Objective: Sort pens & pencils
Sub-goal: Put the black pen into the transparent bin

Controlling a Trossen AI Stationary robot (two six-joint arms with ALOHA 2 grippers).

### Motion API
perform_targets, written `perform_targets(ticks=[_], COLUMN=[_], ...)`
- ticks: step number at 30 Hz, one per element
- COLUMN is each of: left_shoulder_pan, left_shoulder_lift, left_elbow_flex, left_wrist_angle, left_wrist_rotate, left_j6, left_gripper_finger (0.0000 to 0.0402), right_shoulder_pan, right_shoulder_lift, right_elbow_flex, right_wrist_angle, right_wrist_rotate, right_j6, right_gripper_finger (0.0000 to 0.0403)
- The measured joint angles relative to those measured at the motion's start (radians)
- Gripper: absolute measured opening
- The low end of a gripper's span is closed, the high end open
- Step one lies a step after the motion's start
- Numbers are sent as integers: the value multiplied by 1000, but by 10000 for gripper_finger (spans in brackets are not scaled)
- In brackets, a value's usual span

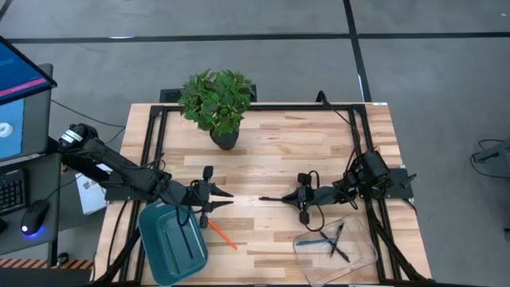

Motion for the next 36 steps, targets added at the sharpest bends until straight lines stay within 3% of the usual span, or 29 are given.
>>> perform_targets(ticks=[19,30,36], left_shoulder_pan=[0,0,0], left_shoulder_lift=[0,0,0], left_elbow_flex=[0,0,0], left_wrist_angle=[-1,-12,-20], left_wrist_rotate=[0,0,0], left_j6=[0,0,-6], left_gripper_finger=[71,71,71], right_shoulder_pan=[-25,-26,-26], right_shoulder_lift=[0,-3,-81], right_elbow_flex=[0,-16,-44], right_wrist_angle=[46,173,176], right_wrist_rotate=[-20,-8,-6], right_j6=[-26,-96,-96], right_gripper_finger=[60,60,60])
